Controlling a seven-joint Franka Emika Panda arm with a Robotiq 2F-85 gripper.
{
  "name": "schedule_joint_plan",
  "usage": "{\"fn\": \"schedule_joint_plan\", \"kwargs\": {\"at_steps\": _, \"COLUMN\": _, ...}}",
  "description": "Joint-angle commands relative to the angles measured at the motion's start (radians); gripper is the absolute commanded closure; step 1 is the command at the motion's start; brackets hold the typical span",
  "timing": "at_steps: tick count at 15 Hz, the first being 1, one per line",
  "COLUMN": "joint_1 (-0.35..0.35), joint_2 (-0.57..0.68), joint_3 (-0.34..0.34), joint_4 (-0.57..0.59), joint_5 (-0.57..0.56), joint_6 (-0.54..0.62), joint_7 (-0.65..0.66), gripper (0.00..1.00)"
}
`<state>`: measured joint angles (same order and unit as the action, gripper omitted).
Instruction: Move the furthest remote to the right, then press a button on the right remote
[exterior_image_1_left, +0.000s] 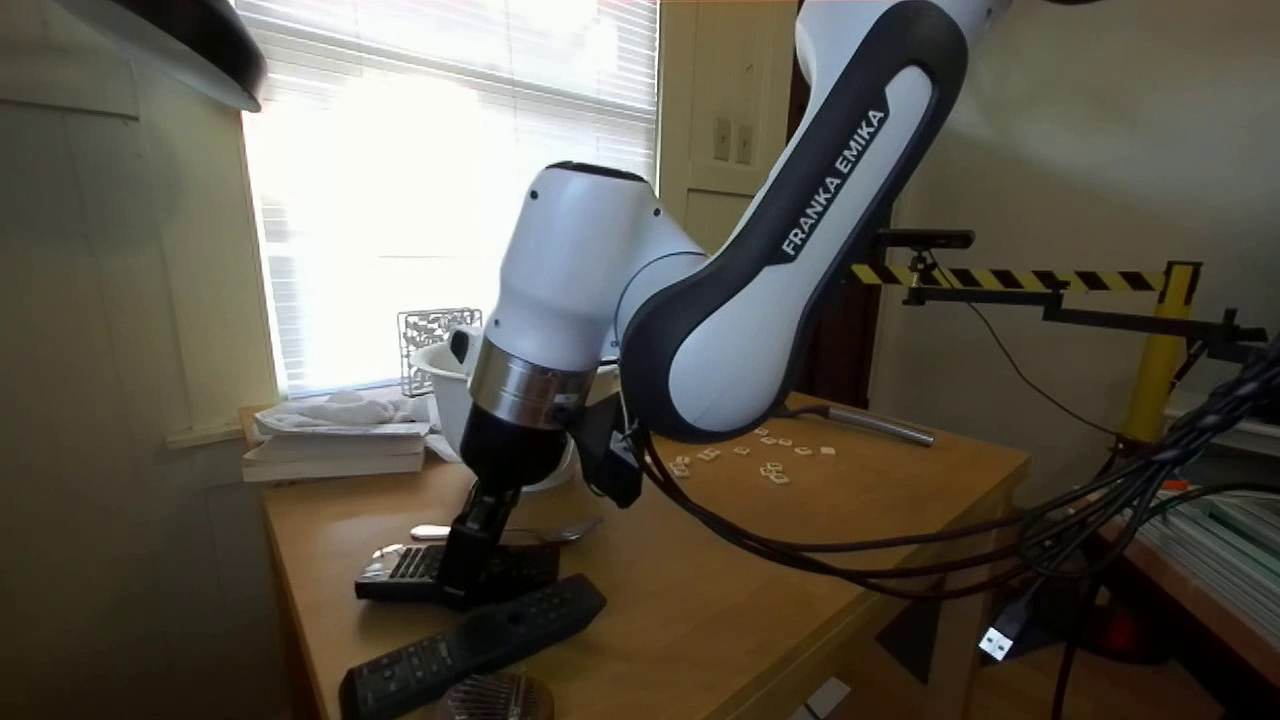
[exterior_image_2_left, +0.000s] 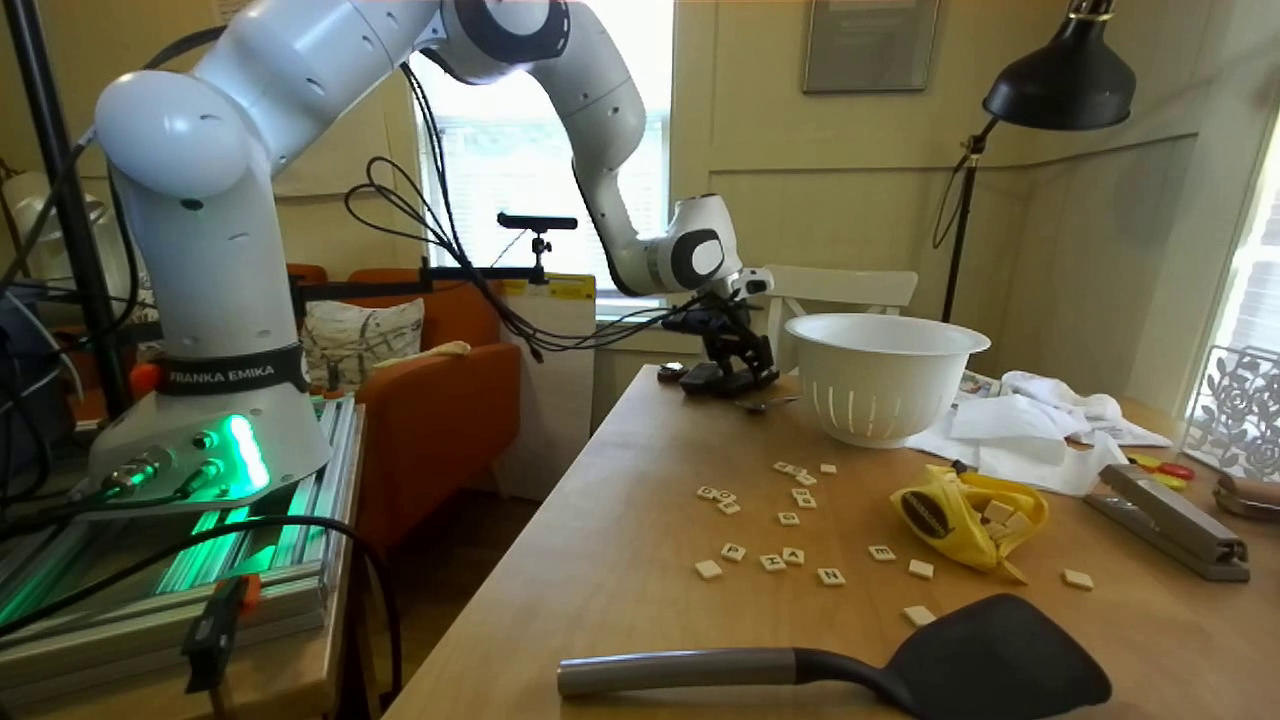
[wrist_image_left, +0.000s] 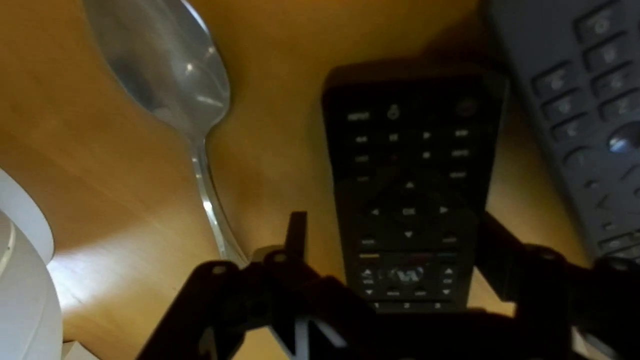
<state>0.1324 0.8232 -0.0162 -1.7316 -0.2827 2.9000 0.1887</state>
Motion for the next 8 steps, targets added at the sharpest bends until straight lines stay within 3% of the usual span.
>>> {"fn": "schedule_joint_plan", "kwargs": {"at_steps": 1, "joint_1": 0.067, "joint_2": 0.026, "joint_3": -0.068, "joint_4": 0.044, "joint_5": 0.047, "joint_6": -0.034, "joint_7": -0.006, "gripper": 0.49}}
{"fn": "schedule_joint_plan", "kwargs": {"at_steps": 3, "joint_1": 0.116, "joint_2": 0.023, "joint_3": -0.119, "joint_4": 0.052, "joint_5": 0.044, "joint_6": -0.061, "joint_7": 0.030, "gripper": 0.63}}
{"fn": "schedule_joint_plan", "kwargs": {"at_steps": 6, "joint_1": 0.215, "joint_2": 0.007, "joint_3": -0.229, "joint_4": 0.053, "joint_5": 0.023, "joint_6": -0.060, "joint_7": 0.144, "gripper": 0.64}}
{"fn": "schedule_joint_plan", "kwargs": {"at_steps": 8, "joint_1": 0.243, "joint_2": -0.052, "joint_3": -0.258, "joint_4": 0.026, "joint_5": 0.033, "joint_6": -0.113, "joint_7": 0.174, "gripper": 0.64}}
